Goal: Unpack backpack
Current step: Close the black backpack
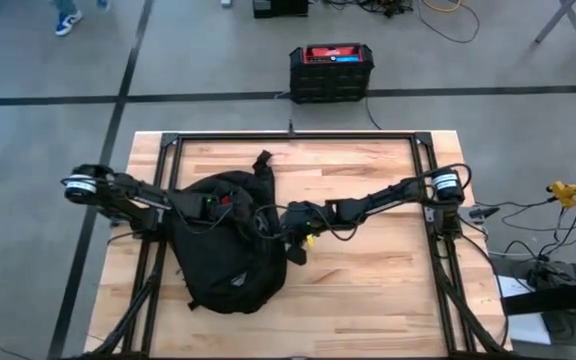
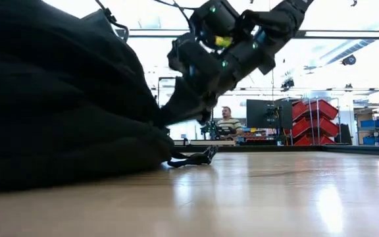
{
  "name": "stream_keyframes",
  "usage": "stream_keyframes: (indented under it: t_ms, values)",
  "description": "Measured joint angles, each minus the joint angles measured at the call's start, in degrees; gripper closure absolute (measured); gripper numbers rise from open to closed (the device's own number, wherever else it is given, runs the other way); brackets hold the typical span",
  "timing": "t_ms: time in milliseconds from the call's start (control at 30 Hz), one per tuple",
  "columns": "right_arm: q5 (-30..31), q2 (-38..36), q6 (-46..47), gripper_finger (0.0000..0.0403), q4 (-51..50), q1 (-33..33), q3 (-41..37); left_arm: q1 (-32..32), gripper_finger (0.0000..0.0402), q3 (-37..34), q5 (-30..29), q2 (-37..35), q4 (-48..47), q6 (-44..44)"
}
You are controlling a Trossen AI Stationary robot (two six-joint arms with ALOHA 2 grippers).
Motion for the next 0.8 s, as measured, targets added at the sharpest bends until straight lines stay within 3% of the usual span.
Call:
stream_keyframes:
  t_ms: [433, 500, 667, 800]
  values:
    - [-0.20, -7.95, -9.18, 0.0402, -14.88, -3.30, 1.54, -3.98, 0.0323, -1.34, 0.00, 0.90, 4.24, -0.81]
    - [-2.38, -8.49, -9.64, 0.0402, -16.29, -3.40, 2.05, -4.23, 0.0323, -1.34, 0.70, 0.86, 4.61, -0.81]
    - [-14.61, -9.01, -8.80, 0.0403, -19.39, -3.42, 2.42, -4.45, 0.0323, -1.32, 1.85, 1.56, 5.92, 1.06]
    - [-15.52, -8.90, -9.34, 0.0403, -19.54, -3.20, 2.20, -5.40, 0.0323, -1.44, 1.61, 2.05, 9.29, 6.32]
